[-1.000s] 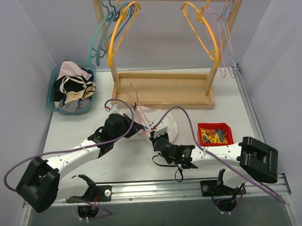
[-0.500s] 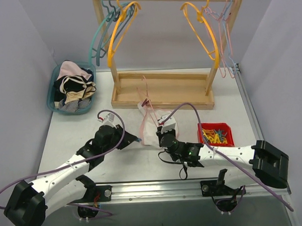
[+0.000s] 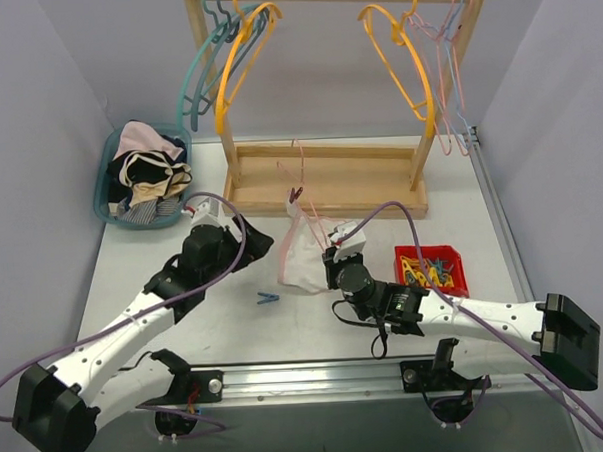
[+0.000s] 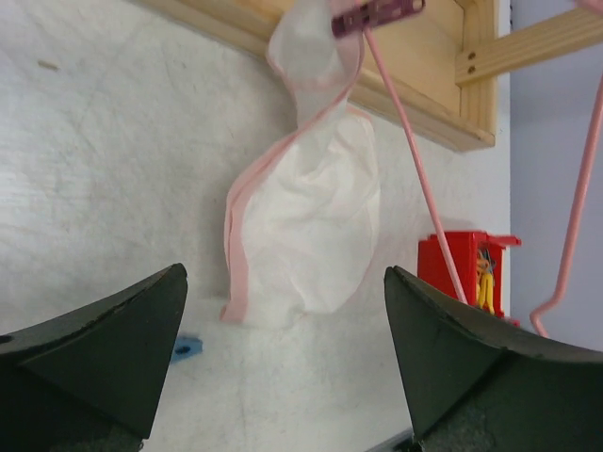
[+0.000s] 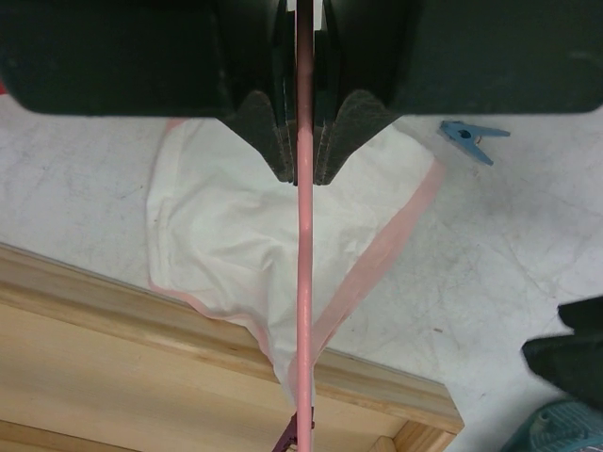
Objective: Remove the underwear clipped to the hanger
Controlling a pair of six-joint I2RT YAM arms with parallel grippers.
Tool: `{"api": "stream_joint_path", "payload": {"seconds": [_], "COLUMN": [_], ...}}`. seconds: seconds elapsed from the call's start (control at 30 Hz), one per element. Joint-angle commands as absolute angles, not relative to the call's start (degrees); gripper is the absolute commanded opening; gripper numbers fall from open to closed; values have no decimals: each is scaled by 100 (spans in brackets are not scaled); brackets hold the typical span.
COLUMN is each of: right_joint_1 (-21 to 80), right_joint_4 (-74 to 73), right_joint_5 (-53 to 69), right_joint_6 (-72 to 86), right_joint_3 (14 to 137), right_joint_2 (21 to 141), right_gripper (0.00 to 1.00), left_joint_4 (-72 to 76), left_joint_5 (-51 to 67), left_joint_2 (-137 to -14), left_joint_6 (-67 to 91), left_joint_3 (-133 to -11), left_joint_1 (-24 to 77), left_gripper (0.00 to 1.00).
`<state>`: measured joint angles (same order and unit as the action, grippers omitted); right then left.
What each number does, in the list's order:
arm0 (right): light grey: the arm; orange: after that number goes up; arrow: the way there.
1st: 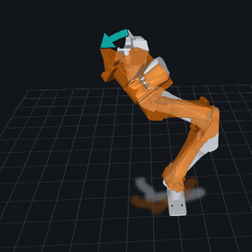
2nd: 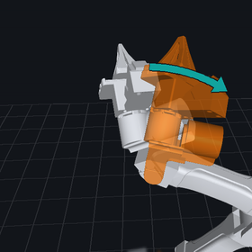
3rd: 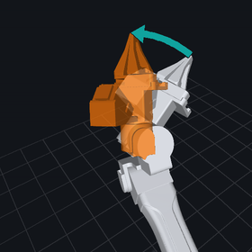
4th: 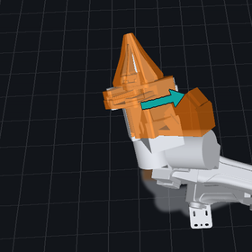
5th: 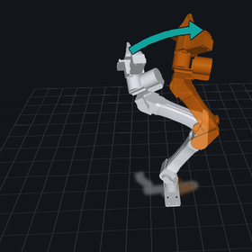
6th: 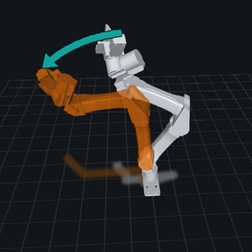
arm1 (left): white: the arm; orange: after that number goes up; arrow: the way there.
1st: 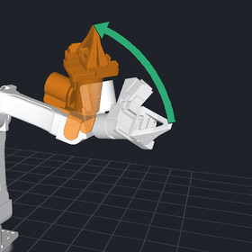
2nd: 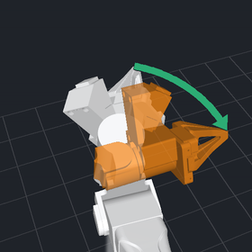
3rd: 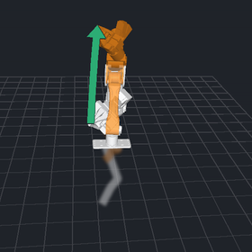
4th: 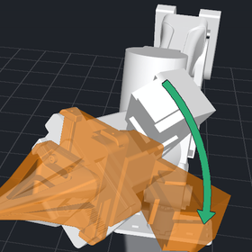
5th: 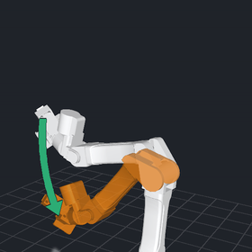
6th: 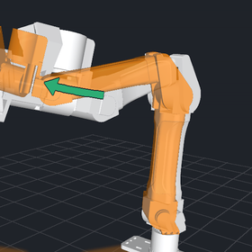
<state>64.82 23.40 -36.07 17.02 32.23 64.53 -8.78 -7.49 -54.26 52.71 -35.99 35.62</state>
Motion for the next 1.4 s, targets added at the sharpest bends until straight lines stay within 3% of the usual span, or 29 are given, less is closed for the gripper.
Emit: {"api": "stream_joint_path", "payload": {"seconds": [0.0,0.3,0.67,1.37], "right_joint_1": [6521,6767,6838,6908], "right_joint_4": [2417,2882,3480,3551], "right_joint_5": [-3533,-3296,-3094,-3120], "right_joint_6": [1670,1802,1863,1881], "right_joint_3": [3278,3261,3322,3357], "right_joint_2": [6346,6732,7444,7550], "right_gripper": [0,0,0,0], "left_joint_4": [-581,-79,36,431], "left_joint_5": [-704,-474,-843,-1099], "left_joint_2": [-6177,-7830,-8103,-8973], "left_joint_6": [4747,4421,4324,4640], "left_joint_3": [-4226,-5255,-5370,-5326], "left_joint_1": [3148,3050,3050,2619], "left_gripper": [94,94,94,94]}}
